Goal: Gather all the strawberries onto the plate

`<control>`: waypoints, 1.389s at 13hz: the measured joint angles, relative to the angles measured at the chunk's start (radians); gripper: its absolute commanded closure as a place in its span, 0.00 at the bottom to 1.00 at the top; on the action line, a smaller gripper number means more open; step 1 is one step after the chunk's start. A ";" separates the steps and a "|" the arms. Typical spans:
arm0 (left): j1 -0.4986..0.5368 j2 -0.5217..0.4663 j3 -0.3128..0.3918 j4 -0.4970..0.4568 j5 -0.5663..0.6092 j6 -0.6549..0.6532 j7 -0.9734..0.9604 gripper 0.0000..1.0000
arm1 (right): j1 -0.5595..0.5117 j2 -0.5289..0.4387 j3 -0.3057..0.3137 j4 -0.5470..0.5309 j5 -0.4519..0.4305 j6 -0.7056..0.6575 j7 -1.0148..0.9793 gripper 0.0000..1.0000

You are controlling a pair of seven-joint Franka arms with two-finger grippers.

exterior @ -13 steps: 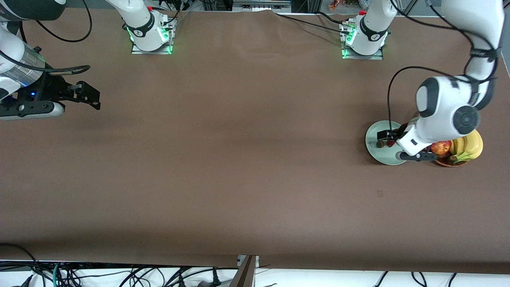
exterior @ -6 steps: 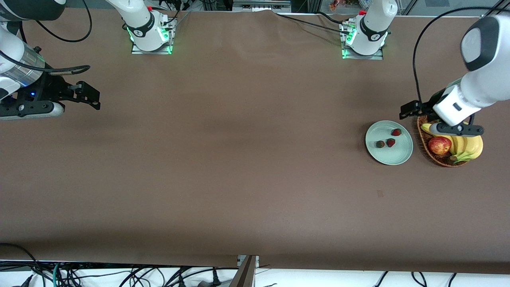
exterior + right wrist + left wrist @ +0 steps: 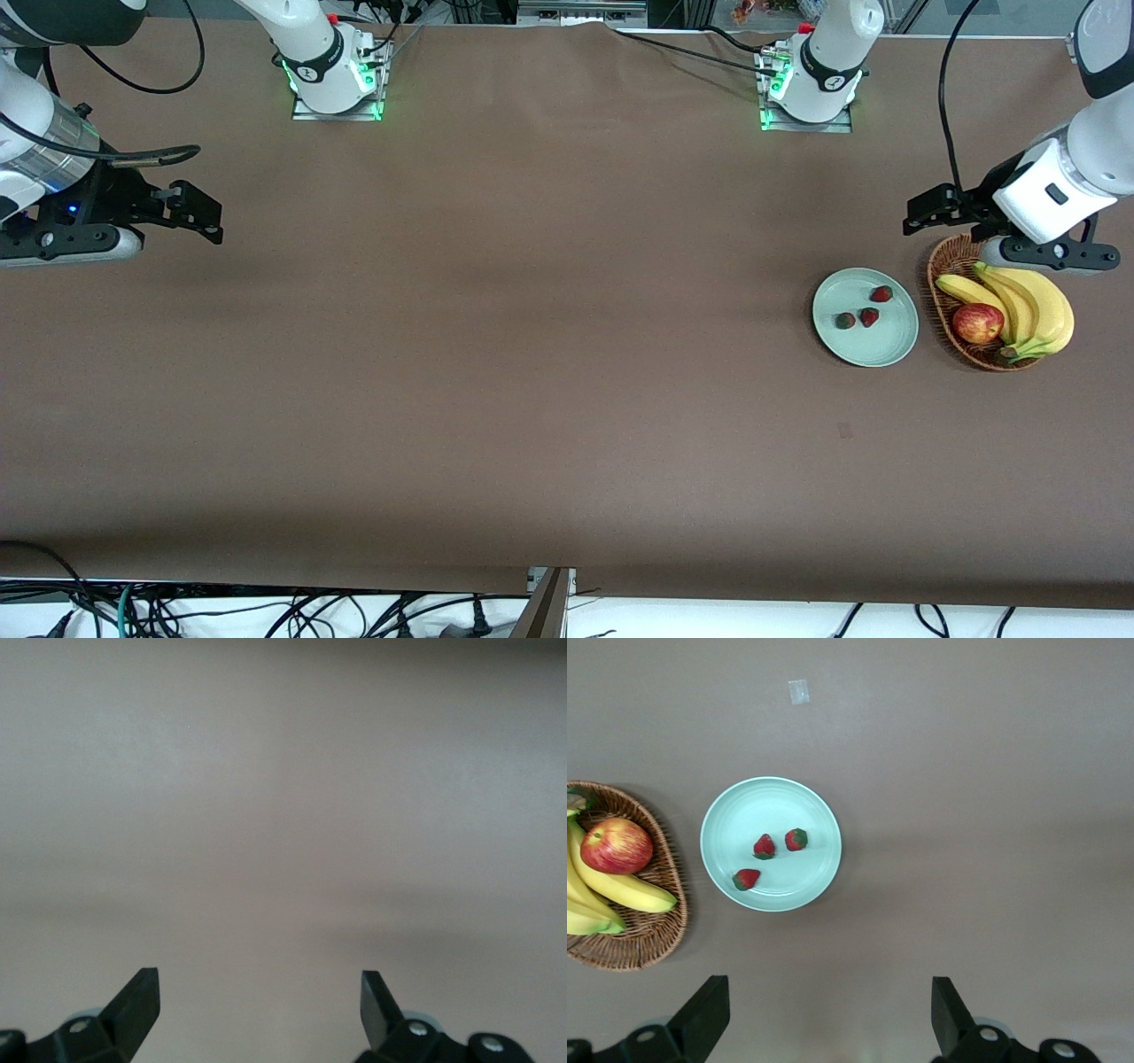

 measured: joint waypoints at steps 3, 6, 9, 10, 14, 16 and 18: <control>0.001 -0.001 -0.011 0.010 0.010 -0.020 -0.015 0.00 | 0.000 0.000 0.000 0.000 0.000 0.001 0.001 0.00; 0.003 -0.005 -0.008 0.039 0.053 -0.048 -0.012 0.00 | 0.000 0.002 -0.001 0.000 0.000 0.003 0.001 0.00; 0.003 -0.007 -0.006 0.050 0.056 -0.056 -0.012 0.00 | 0.000 0.007 -0.002 0.000 0.000 0.003 0.005 0.00; 0.003 -0.007 -0.006 0.051 0.056 -0.058 -0.012 0.00 | 0.000 0.009 -0.002 0.000 0.000 0.004 0.012 0.00; 0.003 -0.007 -0.005 0.051 0.057 -0.072 -0.012 0.00 | 0.001 0.013 0.000 0.000 0.000 0.005 0.048 0.00; 0.003 -0.007 -0.004 0.051 0.067 -0.074 -0.012 0.00 | 0.001 0.013 0.000 0.000 0.000 0.005 0.049 0.00; 0.003 -0.007 -0.004 0.051 0.086 -0.074 -0.012 0.00 | 0.001 0.013 0.001 0.000 0.000 0.006 0.049 0.00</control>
